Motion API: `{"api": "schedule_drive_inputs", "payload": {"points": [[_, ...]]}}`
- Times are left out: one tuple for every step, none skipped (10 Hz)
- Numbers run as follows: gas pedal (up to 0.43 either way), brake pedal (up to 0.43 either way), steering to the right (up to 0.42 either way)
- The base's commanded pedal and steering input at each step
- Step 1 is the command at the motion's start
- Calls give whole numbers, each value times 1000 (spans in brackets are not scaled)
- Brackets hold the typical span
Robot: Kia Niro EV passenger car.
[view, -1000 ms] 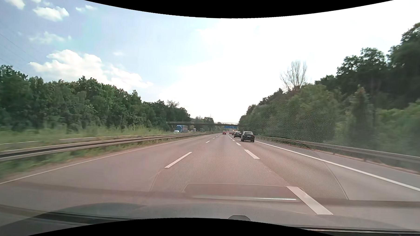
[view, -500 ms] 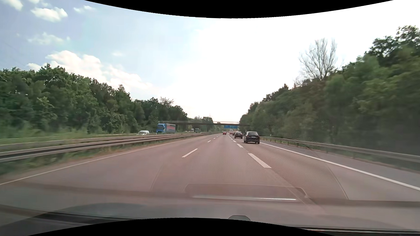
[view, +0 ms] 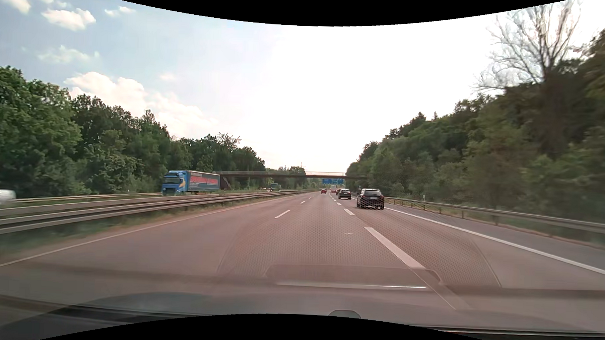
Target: Follow the waypoints while adhering to traffic rules and regulations
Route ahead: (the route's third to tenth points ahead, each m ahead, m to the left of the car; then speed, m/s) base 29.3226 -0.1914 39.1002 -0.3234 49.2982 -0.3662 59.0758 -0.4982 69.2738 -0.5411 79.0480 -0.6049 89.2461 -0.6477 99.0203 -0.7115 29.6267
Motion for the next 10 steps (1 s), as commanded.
{"api": "schedule_drive_inputs", "payload": {"points": [[130,0,-3],[130,0,-3],[130,0,-3],[130,0,-3],[130,0,-3],[130,0,-3],[130,0,-3],[130,0,-3],[130,0,-3],[130,0,-3]]}}
